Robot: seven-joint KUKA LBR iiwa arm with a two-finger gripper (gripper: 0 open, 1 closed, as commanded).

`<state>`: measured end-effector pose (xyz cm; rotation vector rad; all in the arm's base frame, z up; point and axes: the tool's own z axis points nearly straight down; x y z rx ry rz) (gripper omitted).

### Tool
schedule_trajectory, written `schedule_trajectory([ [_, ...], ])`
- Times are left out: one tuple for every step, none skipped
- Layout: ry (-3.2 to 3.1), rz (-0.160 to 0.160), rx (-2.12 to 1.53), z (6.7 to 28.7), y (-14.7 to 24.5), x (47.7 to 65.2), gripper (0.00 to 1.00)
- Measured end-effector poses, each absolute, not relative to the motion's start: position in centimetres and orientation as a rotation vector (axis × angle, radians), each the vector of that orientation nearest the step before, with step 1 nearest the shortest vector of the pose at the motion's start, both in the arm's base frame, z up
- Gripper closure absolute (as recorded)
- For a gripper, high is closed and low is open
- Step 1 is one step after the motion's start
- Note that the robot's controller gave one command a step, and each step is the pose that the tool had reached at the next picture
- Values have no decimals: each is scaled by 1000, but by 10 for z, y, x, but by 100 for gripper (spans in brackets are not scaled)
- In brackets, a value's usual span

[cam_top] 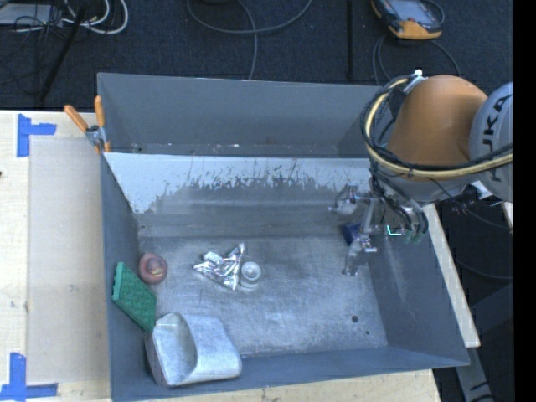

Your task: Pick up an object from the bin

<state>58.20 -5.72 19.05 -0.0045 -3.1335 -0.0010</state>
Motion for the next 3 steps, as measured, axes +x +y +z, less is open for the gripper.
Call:
schedule_trajectory([
  [-3099, -5, 461, 119, 58, 485, 0],
  [-3098, -5, 563, 172, 129, 525, 0],
  [-3121, -1, 362, 116, 138, 590, 0],
])
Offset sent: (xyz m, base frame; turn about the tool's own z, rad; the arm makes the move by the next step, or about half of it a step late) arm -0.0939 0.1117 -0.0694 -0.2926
